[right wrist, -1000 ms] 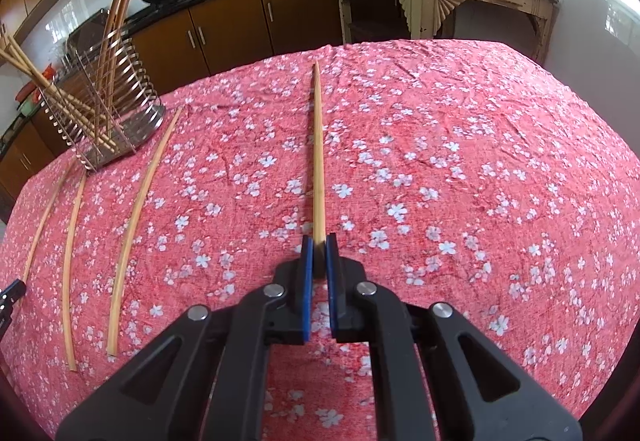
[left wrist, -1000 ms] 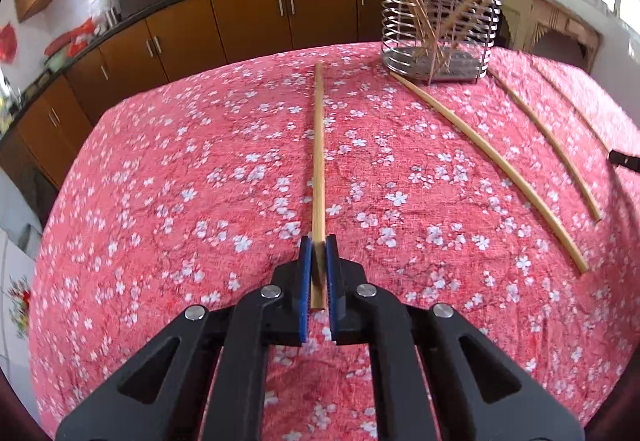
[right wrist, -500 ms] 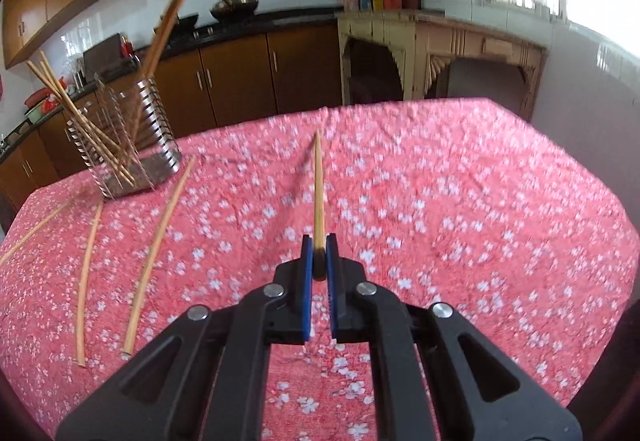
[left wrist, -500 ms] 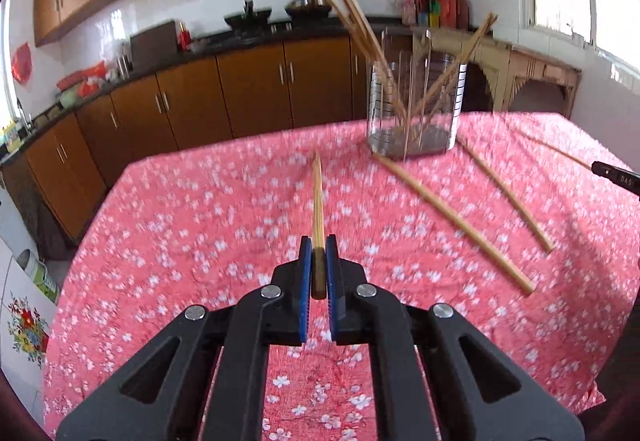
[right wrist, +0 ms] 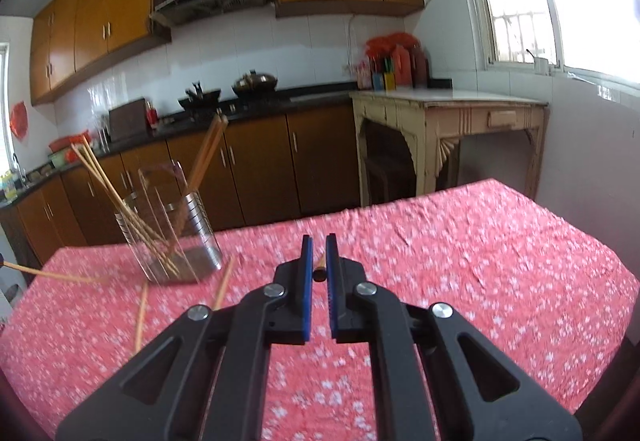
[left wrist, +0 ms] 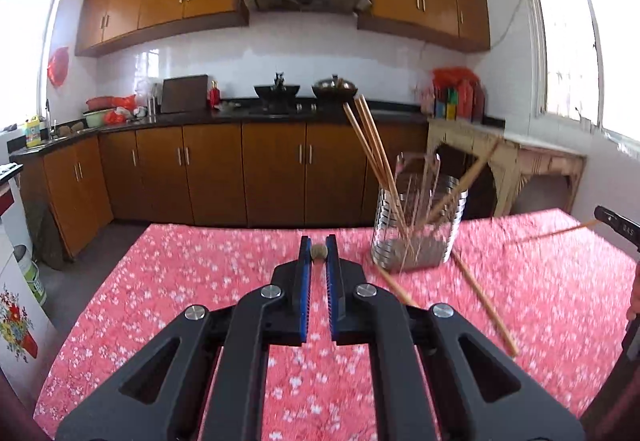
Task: Organize utensils
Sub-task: 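Lift both held chopsticks and carry them toward the wire holder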
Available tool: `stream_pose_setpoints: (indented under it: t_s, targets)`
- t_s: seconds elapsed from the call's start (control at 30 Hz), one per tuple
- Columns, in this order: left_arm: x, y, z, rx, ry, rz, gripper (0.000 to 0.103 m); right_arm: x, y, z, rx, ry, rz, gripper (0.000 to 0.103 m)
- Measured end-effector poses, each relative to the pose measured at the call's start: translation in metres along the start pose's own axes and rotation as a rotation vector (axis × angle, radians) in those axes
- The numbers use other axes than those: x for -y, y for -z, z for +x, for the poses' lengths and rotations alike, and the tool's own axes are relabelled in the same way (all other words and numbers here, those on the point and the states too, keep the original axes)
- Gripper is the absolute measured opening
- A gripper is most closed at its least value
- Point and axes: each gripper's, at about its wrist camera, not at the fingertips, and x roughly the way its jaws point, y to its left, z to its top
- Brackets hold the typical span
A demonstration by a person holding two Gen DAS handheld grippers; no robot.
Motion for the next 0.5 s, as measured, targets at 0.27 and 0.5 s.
stream_pose_setpoints:
  t_s: [0.27,0.5]
  targets:
    - [0.001,-0.033,-0.01,0.091,-0.01,-0.041,0.007,-0.006,-0.037,-0.015,0.092,-0.045,0.018,0.007]
    - [0.006,-0.048,-0.02,0.14,-0.006,-0.053,0.007,-0.01,-0.056,-0.03,0.148,-0.087,0.025,0.007]
